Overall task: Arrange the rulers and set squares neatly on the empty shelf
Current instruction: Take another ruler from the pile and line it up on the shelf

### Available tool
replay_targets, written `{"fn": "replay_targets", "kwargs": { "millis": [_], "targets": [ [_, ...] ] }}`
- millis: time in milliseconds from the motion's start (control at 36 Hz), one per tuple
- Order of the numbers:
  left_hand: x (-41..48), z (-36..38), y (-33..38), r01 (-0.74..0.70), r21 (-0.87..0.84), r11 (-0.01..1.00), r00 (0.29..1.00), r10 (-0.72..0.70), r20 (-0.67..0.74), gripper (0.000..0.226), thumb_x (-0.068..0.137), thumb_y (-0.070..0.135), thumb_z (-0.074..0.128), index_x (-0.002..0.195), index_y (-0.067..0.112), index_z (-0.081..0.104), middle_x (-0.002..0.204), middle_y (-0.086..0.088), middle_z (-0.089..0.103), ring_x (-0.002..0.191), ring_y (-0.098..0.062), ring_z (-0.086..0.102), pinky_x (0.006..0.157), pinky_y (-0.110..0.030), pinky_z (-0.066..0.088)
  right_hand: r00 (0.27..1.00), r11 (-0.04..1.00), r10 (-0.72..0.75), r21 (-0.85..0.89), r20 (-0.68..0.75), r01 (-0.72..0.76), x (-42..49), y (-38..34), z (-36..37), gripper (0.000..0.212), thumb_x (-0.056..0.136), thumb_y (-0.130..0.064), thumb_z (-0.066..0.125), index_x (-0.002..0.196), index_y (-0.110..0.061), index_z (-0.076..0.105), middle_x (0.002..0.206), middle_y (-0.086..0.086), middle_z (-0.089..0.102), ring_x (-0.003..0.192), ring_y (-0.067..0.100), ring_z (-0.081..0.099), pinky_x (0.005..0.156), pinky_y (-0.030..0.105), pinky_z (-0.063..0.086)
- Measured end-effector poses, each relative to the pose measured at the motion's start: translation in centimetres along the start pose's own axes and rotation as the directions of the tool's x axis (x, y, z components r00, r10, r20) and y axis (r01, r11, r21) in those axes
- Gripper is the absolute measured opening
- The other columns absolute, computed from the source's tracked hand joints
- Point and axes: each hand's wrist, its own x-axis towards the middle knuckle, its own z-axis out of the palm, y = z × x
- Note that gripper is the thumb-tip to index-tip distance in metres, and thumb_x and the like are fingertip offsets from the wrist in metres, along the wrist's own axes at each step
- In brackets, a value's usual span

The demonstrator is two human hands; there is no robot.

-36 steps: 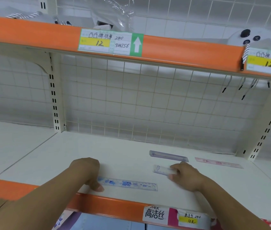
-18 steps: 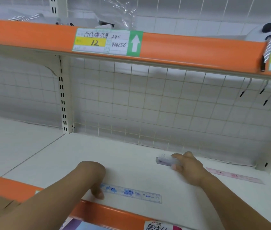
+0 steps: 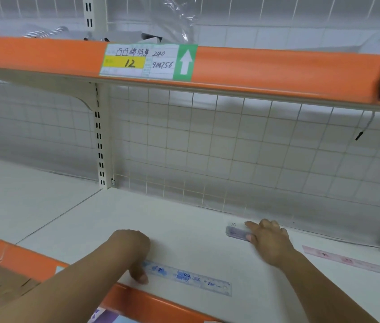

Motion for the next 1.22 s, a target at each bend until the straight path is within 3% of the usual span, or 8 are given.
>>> {"fn": "replay_targets", "kwargs": {
  "millis": [194, 500, 694, 833, 917, 1083, 1167, 1222],
  "targets": [
    [-0.1, -0.1, 0.1, 0.015, -0.007, 1.000, 1.000, -0.015, 0.007, 0.059, 0.080, 0.051, 0.069, 0.117, 0.005, 0.063, 0.066, 0.005, 0.044, 0.083, -0.019, 0.051, 0.091, -0.032, 0.047, 0.998, 1.000, -0.015, 0.027, 0.054, 0.013, 0.2, 0.1, 0.5, 0.043, 0.101, -0.043, 0.031, 0.144, -0.034, 0.032, 0.128, 0.003, 0.041, 0.122, 0.024, 0.038, 0.101, 0.036, 0.035],
    [-0.1, -0.2, 0.2, 0.022, -0.011, 1.000, 1.000, -0.022, 0.022, 0.061, 0.080, 0.052, 0.069, 0.118, 0.005, 0.062, 0.073, 0.002, 0.049, 0.096, -0.023, 0.061, 0.091, -0.032, 0.047, 0.997, 0.993, -0.055, 0.109, 0.053, 0.049, 0.5, -0.1, 0.4, 0.034, 0.101, -0.035, 0.035, 0.132, -0.030, 0.050, 0.118, 0.001, 0.044, 0.116, 0.021, 0.041, 0.098, 0.034, 0.036],
    [-0.4, -0.2, 0.1, 0.021, -0.011, 1.000, 1.000, -0.021, -0.002, 0.062, 0.080, 0.053, 0.069, 0.118, 0.005, 0.061, 0.068, 0.003, 0.043, 0.088, -0.021, 0.055, 0.089, -0.032, 0.047, 0.998, 0.995, -0.053, 0.091, 0.046, 0.049, 0.6, -0.3, 0.6, 0.029, 0.101, -0.032, 0.035, 0.124, -0.028, 0.053, 0.103, -0.004, 0.035, 0.113, 0.022, 0.042, 0.095, 0.033, 0.036],
    [-0.3, 0.1, 0.0, 0.026, -0.023, 0.999, 0.999, -0.027, -0.026, 0.060, 0.079, 0.053, 0.070, 0.116, 0.007, 0.063, 0.068, 0.004, 0.045, 0.083, -0.019, 0.051, 0.087, -0.031, 0.048, 0.999, 0.997, -0.035, 0.076, 0.030, 0.032, 0.0, -0.7, 0.2, 0.034, 0.101, -0.032, 0.036, 0.134, -0.028, 0.044, 0.123, 0.000, 0.043, 0.120, 0.023, 0.039, 0.099, 0.034, 0.035],
    [-0.2, 0.3, -0.2, 0.035, -0.034, 0.999, 0.999, -0.036, -0.037, 0.060, 0.078, 0.052, 0.070, 0.117, 0.008, 0.061, 0.080, 0.002, 0.052, 0.083, -0.019, 0.052, 0.087, -0.030, 0.048, 1.000, 0.991, -0.027, 0.130, 0.004, 0.026, -0.7, -1.2, -0.1, 0.042, 0.099, -0.036, 0.039, 0.141, -0.030, 0.037, 0.132, -0.001, 0.039, 0.122, 0.023, 0.037, 0.103, 0.034, 0.031],
    [0.1, 0.5, -0.4, 0.050, -0.057, 0.997, 0.997, -0.053, -0.054, 0.063, 0.076, 0.053, 0.072, 0.121, 0.011, 0.058, 0.101, 0.000, 0.058, 0.104, -0.022, 0.062, 0.092, -0.031, 0.048, 0.990, 0.964, -0.100, 0.237, -0.103, 0.122, -2.2, -3.4, -1.4, 0.029, 0.096, -0.039, 0.047, 0.121, -0.028, 0.056, 0.118, -0.001, 0.046, 0.116, 0.021, 0.041, 0.095, 0.030, 0.036],
    [-0.1, 0.4, -0.4, 0.040, -0.057, 0.998, 0.997, -0.044, -0.066, 0.062, 0.075, 0.053, 0.073, 0.119, 0.011, 0.059, 0.094, 0.001, 0.055, 0.107, -0.022, 0.062, 0.092, -0.032, 0.049, 0.984, 0.936, -0.169, 0.303, -0.060, 0.179, -3.2, -4.6, -1.8, 0.029, 0.094, -0.043, 0.052, 0.114, -0.025, 0.060, 0.110, -0.004, 0.046, 0.115, 0.018, 0.040, 0.097, 0.030, 0.035],
    [-0.2, 0.3, -0.3, 0.025, -0.045, 0.999, 0.997, -0.028, -0.074, 0.056, 0.074, 0.052, 0.074, 0.111, 0.012, 0.061, 0.082, 0.003, 0.054, 0.096, -0.020, 0.062, 0.089, -0.031, 0.049, 0.976, 0.925, -0.213, 0.315, -0.035, 0.213, -4.0, -5.3, -2.0, 0.030, 0.092, -0.045, 0.053, 0.113, -0.025, 0.062, 0.108, -0.007, 0.045, 0.117, 0.016, 0.039, 0.098, 0.029, 0.034]
  ]
}}
